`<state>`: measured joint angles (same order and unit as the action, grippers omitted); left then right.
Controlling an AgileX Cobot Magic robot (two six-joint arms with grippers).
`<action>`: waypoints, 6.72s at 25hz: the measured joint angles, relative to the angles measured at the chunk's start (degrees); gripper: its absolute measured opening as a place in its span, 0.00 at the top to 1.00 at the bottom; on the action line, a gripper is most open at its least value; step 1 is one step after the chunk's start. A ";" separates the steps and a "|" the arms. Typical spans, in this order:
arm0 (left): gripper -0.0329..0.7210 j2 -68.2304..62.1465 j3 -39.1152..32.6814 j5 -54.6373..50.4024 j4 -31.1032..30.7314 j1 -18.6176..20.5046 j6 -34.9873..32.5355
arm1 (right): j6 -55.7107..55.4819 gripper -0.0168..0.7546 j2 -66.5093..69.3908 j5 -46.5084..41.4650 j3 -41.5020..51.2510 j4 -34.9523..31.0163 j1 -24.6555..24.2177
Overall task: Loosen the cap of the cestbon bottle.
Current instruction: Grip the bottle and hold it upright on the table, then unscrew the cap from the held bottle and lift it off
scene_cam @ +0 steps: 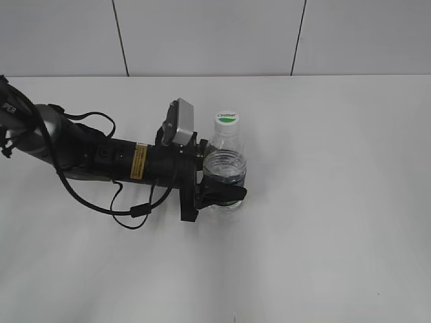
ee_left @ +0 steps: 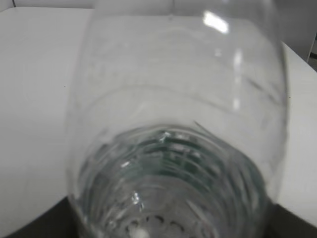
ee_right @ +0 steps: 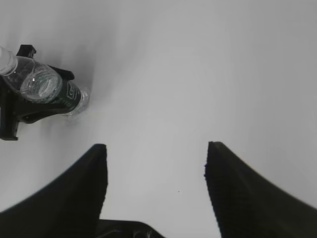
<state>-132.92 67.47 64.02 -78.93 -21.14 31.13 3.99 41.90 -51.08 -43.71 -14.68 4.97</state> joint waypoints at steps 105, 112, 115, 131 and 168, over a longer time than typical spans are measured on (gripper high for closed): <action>0.42 0.00 0.02 0.03 -0.38 0.00 -0.19 | -20.42 0.50 71.59 -16.45 -57.20 3.32 31.46; 0.42 0.00 0.02 0.03 -0.38 0.00 -0.19 | -20.21 0.50 71.59 -16.77 -57.20 3.32 31.46; 0.42 0.00 0.02 -0.01 -0.38 0.00 -0.19 | -20.04 0.50 72.10 -16.77 -57.23 3.32 31.46; 0.42 0.00 0.02 -0.42 -0.33 -0.17 -0.19 | -18.81 0.58 72.76 -17.76 -57.52 4.15 31.46; 0.42 0.05 0.12 -0.26 -1.39 -0.25 -0.96 | 52.41 0.58 72.76 -17.61 -57.59 0.15 31.41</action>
<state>-132.87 67.59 63.75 -80.33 -21.39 30.18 56.40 114.66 -68.70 -101.30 -14.53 36.38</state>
